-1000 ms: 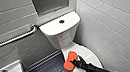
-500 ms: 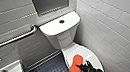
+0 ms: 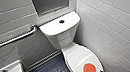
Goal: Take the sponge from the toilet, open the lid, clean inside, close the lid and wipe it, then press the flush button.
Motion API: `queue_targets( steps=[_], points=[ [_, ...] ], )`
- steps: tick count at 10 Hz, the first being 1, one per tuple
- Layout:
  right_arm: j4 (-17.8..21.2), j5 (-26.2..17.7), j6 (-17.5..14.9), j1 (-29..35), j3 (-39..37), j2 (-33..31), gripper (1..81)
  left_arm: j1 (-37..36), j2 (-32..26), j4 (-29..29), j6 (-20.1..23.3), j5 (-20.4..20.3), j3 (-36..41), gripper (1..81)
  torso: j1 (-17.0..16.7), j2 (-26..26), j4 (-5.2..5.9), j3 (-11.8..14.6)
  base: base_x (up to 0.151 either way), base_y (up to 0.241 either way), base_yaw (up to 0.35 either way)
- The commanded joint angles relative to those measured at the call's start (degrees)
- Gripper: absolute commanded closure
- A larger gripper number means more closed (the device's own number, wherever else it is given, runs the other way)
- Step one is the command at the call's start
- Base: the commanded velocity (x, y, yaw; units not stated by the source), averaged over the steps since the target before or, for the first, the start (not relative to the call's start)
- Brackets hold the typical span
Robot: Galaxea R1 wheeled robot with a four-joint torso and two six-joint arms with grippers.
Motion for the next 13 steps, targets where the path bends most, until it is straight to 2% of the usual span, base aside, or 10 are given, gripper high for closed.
queue_targets(
  steps=[1, 4, 6, 7, 9, 10, 13],
  points=[
    [-1.0, -0.57, 0.46, -4.61, 3.72, -11.82, 81.1, 2.27, -1.7, 0.58, 0.31, 1.21, 0.51, 1.0, 0.0, 0.0, 0.0, 0.0, 0.0, 0.0, 0.0],
    [-1.17, 1.64, 0.46, -14.09, 5.3, -20.78, 81.1, 1.13, -3.8, 0.49, 0.31, 1.03, 1.83, 1.0, 0.0, 0.0, 0.0, 0.0, 0.0, 0.0, 0.0],
    [-1.44, 6.2, 0.38, -22.88, 4.42, -23.96, 81.1, 0.16, -5.12, 0.49, 0.31, 1.03, 3.76, 1.0, 0.0, 0.0, 0.0, 0.0, 0.0, 0.0, 0.0],
    [-2.83, 6.56, -0.15, -27.97, 4.51, -24.06, 81.1, -0.27, -5.91, 0.49, 0.31, 0.95, 4.81, 1.0, 0.0, 0.0, 0.0, 0.0, 0.0, 0.0, 0.0],
    [-6.71, 7.0, -0.15, -37.91, 1.97, -20.29, 81.1, -0.89, -7.32, 0.58, 0.4, 1.03, 6.49, 1.0, 0.0, -0.02, 0.0, 0.0, 0.0, 0.0, 0.0],
    [-7.58, 9.71, -0.41, -42.65, -0.13, -17.3, 81.1, -1.16, -7.67, 0.67, 0.4, 0.95, 6.49, 1.0, -3.69, 5.71, 0.0, 0.0, 0.0, 0.0, 0.0],
    [-10.58, 22.63, -0.33, -55.23, -10.67, -7.81, 81.1, -1.5, -7.5, 0.58, 2.5, 1.03, 6.58, 1.0, -5.0, 7.78, 0.0, 0.0, 0.0, 0.0, 0.0]
  ],
)
